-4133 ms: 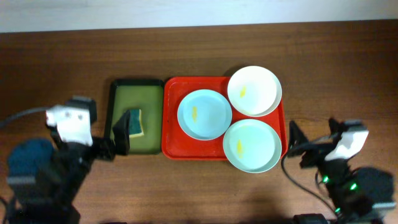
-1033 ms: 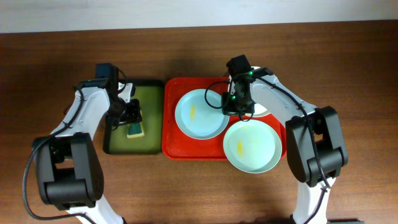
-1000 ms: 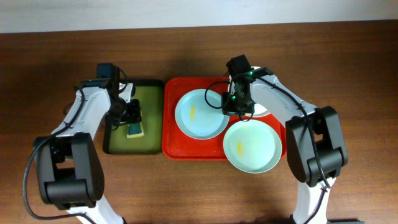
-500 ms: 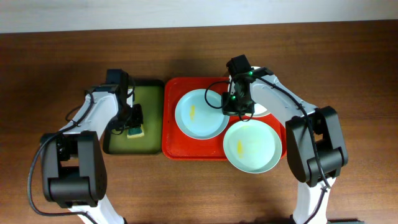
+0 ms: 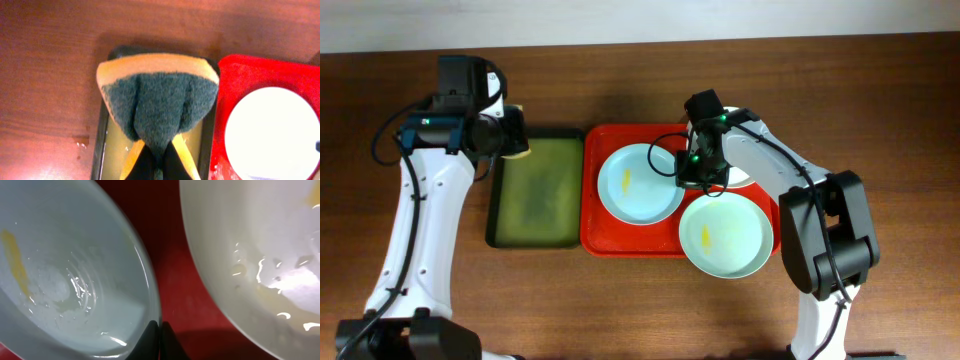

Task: Clean dirty plates on tray and stack at the side
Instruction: 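Lift the sponge with left gripper and carry it over the plate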

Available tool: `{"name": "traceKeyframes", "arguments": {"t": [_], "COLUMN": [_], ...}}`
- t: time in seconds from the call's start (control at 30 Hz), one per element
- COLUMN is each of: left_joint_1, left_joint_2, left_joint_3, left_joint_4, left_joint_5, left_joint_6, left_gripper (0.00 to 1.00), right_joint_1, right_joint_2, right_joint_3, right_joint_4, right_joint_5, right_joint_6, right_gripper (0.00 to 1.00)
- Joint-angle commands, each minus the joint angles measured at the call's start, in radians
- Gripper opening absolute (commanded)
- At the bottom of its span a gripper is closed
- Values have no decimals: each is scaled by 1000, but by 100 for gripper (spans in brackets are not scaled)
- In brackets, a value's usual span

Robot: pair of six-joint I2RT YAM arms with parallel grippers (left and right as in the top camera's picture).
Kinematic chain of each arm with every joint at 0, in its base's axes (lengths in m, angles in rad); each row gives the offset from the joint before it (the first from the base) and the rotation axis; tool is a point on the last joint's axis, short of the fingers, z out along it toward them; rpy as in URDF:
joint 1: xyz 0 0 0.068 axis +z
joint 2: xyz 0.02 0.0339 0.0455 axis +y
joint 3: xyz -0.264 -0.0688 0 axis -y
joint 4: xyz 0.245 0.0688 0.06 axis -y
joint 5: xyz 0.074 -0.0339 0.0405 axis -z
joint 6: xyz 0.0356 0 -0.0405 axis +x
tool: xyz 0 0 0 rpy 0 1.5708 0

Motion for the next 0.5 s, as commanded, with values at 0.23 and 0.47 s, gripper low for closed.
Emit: {"name": "traceKeyframes", "arguments": {"t": [0.23,0.47], "left_joint_1": [3,3], "left_joint_2": [42,42], "left_joint_3": [47,47], "left_joint_4": [-112,-169], "left_joint_5": [80,80], "left_joint_6": [80,109], "left_gripper": [0,0], "right_joint_1": [10,10], "right_joint_2": [3,3], "right_joint_3": [-9,-9], "right_joint_4": [-28,-3], "right_joint_5": [-42,-42], "right_joint_6": [-5,-5], "right_gripper": [36,27]}}
